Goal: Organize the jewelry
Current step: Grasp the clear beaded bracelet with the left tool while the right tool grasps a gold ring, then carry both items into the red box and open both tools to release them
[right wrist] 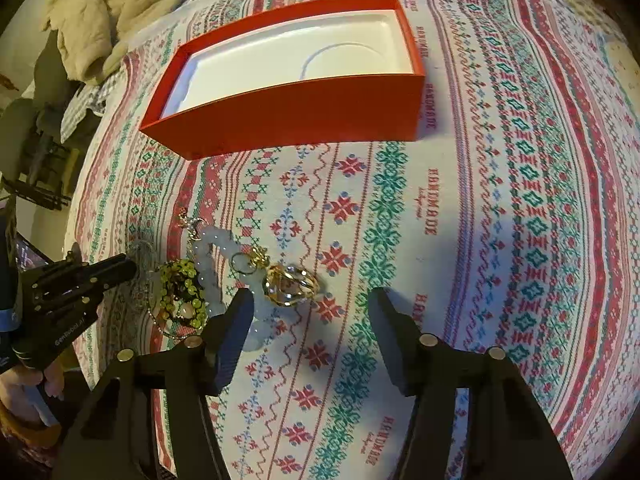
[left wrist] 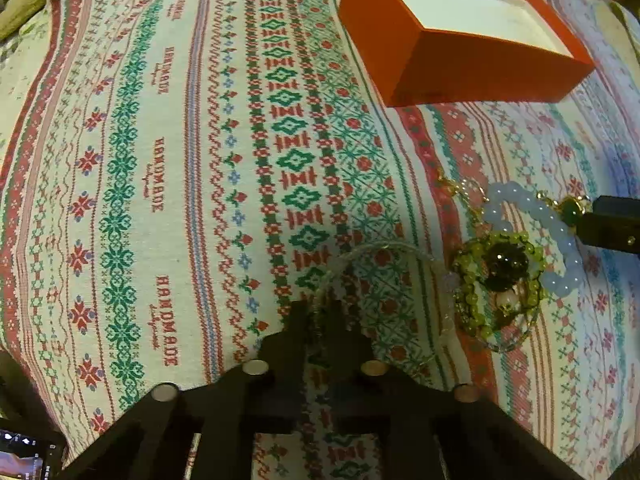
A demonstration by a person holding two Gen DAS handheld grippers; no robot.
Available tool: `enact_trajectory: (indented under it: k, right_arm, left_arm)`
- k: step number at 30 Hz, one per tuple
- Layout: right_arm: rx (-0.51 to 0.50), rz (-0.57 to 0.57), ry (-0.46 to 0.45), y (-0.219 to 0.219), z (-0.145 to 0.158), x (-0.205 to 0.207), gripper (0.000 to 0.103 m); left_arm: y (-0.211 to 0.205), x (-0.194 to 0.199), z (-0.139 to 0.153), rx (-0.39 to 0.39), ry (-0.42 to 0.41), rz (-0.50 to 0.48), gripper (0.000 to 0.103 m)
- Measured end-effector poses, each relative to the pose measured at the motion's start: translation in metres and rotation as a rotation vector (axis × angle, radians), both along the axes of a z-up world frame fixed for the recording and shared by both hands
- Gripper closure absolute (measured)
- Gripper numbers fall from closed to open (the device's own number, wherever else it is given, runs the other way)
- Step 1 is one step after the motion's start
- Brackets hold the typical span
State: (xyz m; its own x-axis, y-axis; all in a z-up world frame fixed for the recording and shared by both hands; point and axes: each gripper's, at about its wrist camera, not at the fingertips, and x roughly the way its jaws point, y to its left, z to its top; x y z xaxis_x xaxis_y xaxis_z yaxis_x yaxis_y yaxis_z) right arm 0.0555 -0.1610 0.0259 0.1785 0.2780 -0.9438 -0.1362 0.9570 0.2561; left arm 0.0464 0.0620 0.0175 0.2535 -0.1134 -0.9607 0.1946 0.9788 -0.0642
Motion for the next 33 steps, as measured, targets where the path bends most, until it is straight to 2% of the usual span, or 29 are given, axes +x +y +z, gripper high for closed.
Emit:
enact_trajectory:
  k: [2,4,5,14,24,33]
  right_arm:
    - [-0.01,0.007,-0.005,0.004,-0.002,0.002,0.051]
    - [-0.013,0.017,-0.011,0.005,-0.002,0.004,0.068]
    - [-0.013,0.022,-0.012,0.006,-0.002,0.005,0.072]
    - [-0.03,0.036,-0.058,0.011,0.009,0.004,0.072]
    - [-0.005,0.001,-0.122,-0.006,0.039,0.004,0.072]
    - [0.039,-0.062,-0.207,-0.02,0.072,0.017,0.072]
  left_arm:
    - [0.004,0.001,0.001,-0.006,-0.006,0.008,0.103]
    - [0.007,0.001,0.002,-0.01,-0.017,0.009,0.103]
    - [0.007,0.001,0.005,-0.014,-0.02,0.01,0.103]
    - [-0.002,0.005,0.05,-0.054,-0.109,0.004,0.103]
    - [-0.013,0.008,0.08,-0.107,-0.212,0.004,0.103]
    - [-0.03,0.021,0.115,-0.214,-0.321,-0.017,0.103]
